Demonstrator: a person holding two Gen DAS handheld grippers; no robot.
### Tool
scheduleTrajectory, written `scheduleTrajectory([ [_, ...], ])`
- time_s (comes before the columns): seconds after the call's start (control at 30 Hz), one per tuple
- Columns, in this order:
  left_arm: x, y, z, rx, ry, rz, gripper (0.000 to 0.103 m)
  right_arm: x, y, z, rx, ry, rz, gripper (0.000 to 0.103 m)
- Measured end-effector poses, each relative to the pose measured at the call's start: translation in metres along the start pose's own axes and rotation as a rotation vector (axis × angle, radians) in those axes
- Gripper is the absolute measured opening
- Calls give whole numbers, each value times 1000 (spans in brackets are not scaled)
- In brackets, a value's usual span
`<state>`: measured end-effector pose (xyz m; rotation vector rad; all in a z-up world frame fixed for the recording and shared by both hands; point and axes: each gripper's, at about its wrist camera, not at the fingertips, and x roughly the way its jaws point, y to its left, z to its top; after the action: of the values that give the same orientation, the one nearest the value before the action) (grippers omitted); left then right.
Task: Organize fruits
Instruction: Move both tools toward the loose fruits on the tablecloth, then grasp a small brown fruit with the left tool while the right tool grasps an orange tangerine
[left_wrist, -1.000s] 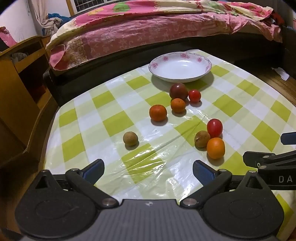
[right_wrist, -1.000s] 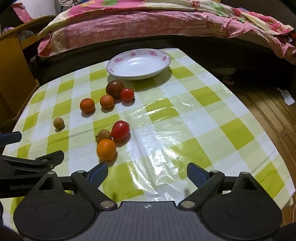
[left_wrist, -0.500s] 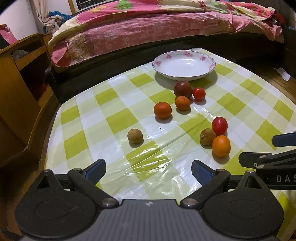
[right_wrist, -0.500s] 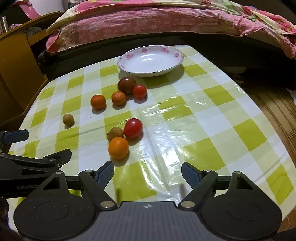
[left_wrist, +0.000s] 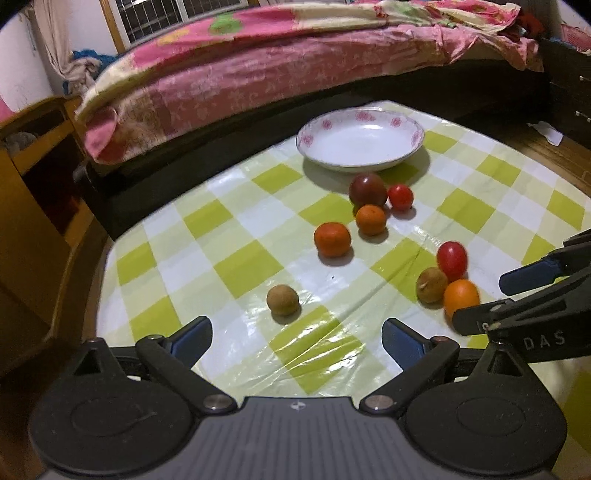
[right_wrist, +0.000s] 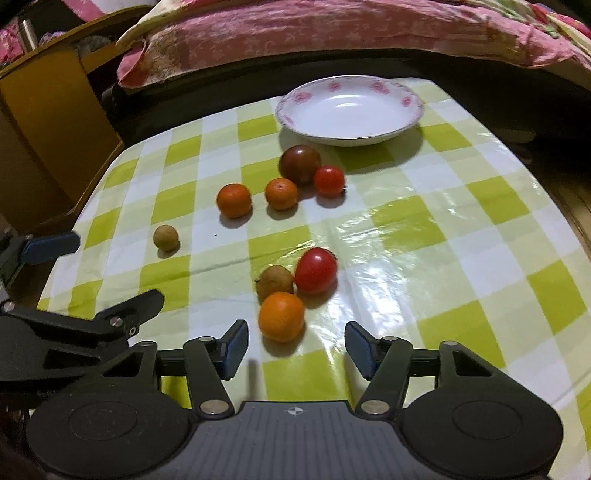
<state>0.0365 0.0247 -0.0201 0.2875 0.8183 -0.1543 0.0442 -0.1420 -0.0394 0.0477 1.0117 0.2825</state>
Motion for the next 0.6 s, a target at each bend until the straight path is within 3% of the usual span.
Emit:
scheduleTrajectory([
  [0.17,18,16,4,-40,16,-37,101,15,2,3,-4,55,21,41],
  [0.3,30,19,8,-29,21,-45,95,17,2,5,-7,57,27,39],
  [0.53,51,23,18,-24,47,-97,58,17,-3,6,12,59,34,32],
  [0.6,57,24,19,-30,62,-100,51,17,-4,7,14,62,42,28],
])
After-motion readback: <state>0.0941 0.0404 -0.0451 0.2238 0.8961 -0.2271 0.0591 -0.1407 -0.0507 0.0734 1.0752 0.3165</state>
